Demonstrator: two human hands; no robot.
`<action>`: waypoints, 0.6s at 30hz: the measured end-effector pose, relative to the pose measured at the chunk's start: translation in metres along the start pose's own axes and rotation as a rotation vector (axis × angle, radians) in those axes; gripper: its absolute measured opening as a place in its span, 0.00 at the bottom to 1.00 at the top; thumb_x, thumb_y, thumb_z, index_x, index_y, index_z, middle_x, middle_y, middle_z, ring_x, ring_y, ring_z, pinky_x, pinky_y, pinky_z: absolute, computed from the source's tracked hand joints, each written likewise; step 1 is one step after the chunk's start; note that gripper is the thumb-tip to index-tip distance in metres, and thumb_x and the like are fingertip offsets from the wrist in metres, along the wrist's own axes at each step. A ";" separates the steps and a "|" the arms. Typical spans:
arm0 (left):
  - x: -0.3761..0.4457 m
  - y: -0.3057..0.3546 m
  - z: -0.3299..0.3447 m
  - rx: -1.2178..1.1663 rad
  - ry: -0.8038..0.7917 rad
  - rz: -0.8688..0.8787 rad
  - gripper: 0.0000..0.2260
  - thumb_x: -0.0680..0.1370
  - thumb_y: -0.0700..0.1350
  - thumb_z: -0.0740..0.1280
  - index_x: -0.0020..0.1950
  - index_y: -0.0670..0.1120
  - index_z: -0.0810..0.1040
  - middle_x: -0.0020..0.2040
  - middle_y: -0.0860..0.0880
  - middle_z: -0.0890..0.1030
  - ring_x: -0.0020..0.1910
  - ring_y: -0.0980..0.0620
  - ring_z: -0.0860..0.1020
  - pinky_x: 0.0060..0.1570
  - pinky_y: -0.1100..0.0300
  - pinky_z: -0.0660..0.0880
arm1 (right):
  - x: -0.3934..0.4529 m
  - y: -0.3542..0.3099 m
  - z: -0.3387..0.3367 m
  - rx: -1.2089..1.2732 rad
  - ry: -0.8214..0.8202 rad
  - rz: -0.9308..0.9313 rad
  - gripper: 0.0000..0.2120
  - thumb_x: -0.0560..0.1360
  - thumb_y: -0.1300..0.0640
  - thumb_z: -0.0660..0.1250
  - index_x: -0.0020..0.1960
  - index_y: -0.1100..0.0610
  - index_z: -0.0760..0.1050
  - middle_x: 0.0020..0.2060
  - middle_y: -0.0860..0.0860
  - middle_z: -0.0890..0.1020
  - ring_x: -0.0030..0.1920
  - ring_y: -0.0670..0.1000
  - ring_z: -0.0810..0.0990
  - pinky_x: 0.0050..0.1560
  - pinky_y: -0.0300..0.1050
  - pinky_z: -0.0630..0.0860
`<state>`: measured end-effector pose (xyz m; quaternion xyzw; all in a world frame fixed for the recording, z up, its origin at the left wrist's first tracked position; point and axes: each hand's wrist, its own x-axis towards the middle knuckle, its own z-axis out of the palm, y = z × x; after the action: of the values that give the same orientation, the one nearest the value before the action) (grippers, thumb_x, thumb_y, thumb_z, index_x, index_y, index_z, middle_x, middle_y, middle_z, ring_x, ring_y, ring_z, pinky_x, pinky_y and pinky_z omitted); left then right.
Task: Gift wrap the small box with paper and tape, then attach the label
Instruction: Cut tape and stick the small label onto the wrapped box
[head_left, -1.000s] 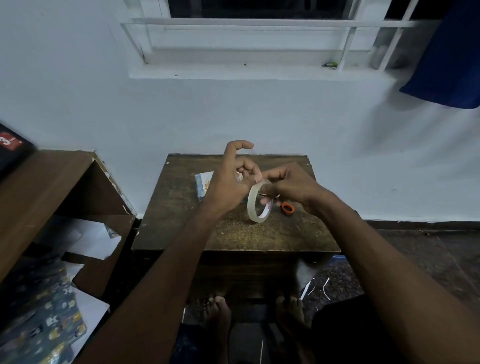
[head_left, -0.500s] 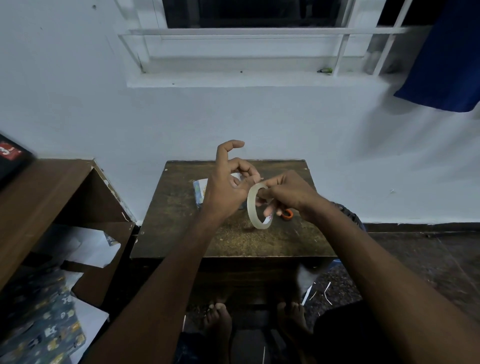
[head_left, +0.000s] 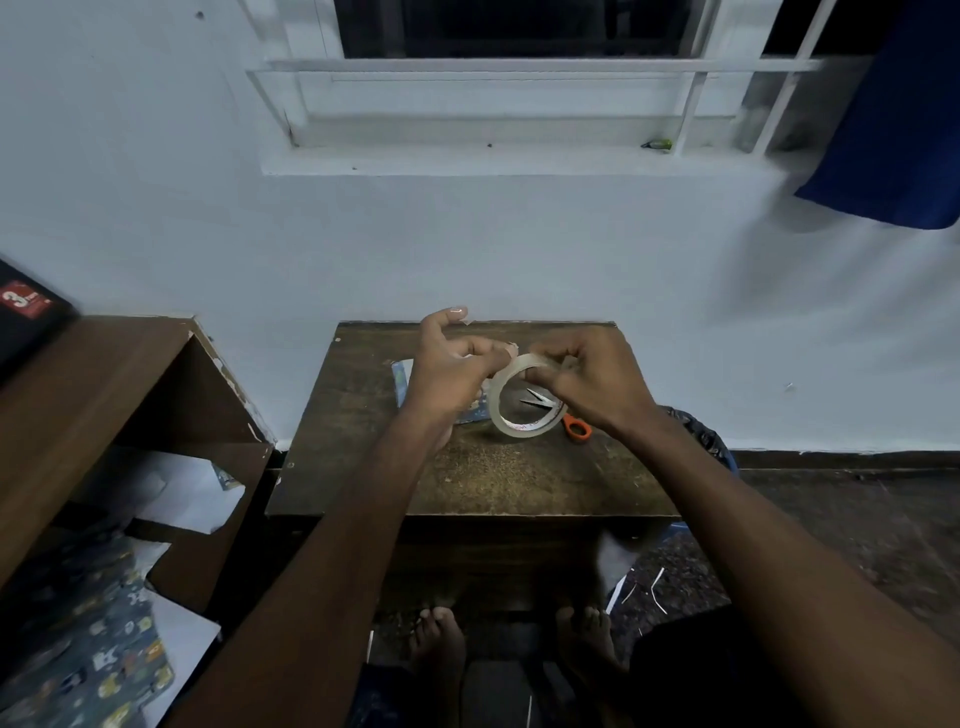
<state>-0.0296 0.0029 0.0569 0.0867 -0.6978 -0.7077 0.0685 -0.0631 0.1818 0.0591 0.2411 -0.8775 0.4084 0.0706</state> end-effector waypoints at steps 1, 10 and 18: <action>-0.001 0.001 0.001 -0.017 0.001 -0.016 0.30 0.76 0.37 0.77 0.72 0.49 0.65 0.47 0.48 0.89 0.37 0.55 0.83 0.54 0.47 0.78 | -0.001 -0.001 0.000 -0.015 0.025 -0.031 0.11 0.72 0.50 0.74 0.35 0.34 0.82 0.28 0.42 0.81 0.32 0.50 0.77 0.34 0.50 0.73; 0.004 -0.010 -0.004 0.201 0.084 0.176 0.33 0.79 0.40 0.75 0.78 0.50 0.61 0.56 0.51 0.86 0.50 0.56 0.84 0.46 0.69 0.77 | 0.004 0.005 0.000 -0.211 0.104 -0.148 0.07 0.71 0.49 0.78 0.48 0.49 0.88 0.35 0.36 0.78 0.37 0.41 0.77 0.38 0.40 0.69; 0.017 -0.015 -0.033 0.525 0.016 0.212 0.45 0.74 0.38 0.80 0.82 0.51 0.54 0.59 0.54 0.83 0.58 0.54 0.81 0.61 0.56 0.77 | 0.007 0.018 0.006 -0.466 -0.121 0.008 0.15 0.68 0.45 0.81 0.35 0.45 0.76 0.31 0.42 0.74 0.40 0.51 0.78 0.37 0.45 0.65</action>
<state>-0.0385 -0.0323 0.0407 0.0336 -0.8619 -0.4908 0.1227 -0.0776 0.1845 0.0456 0.2389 -0.9516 0.1802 0.0702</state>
